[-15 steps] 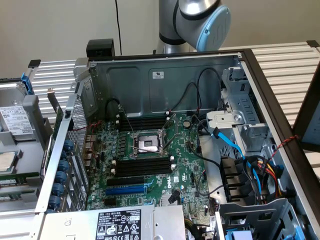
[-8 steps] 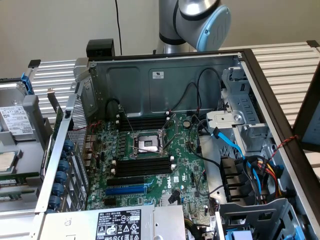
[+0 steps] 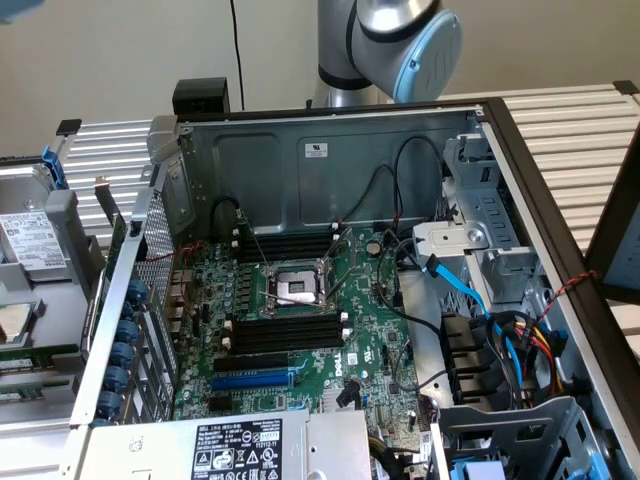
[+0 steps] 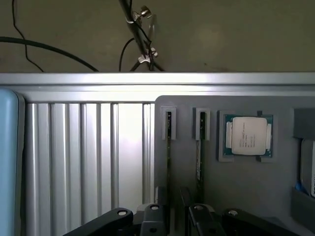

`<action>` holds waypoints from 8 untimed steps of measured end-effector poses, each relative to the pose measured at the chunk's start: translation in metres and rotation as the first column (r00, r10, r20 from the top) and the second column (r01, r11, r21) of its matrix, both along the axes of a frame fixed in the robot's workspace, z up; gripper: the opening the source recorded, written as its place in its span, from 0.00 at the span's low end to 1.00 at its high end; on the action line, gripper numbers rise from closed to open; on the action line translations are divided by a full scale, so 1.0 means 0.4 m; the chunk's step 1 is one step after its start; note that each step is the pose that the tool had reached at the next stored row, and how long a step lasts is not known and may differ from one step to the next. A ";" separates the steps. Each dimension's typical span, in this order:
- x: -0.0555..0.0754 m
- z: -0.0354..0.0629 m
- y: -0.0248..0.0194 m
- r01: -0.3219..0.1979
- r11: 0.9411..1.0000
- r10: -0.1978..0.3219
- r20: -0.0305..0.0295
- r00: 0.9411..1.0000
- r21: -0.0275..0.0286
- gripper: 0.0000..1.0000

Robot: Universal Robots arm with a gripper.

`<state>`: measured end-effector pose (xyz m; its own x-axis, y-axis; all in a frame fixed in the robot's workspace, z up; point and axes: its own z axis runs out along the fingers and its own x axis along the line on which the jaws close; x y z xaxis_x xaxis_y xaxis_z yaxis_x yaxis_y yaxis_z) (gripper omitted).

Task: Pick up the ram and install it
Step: 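Pick up the ram and move it above insertion slot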

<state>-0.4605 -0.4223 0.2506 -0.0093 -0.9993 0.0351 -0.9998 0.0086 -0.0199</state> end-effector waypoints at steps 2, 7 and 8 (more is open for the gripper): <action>0.001 -0.009 0.000 0.000 1.000 0.000 0.000 1.000 0.000 0.25; 0.002 -0.032 -0.001 0.000 1.000 0.000 0.000 1.000 0.000 0.25; 0.002 -0.037 -0.001 0.000 1.000 0.000 0.000 1.000 -0.001 0.25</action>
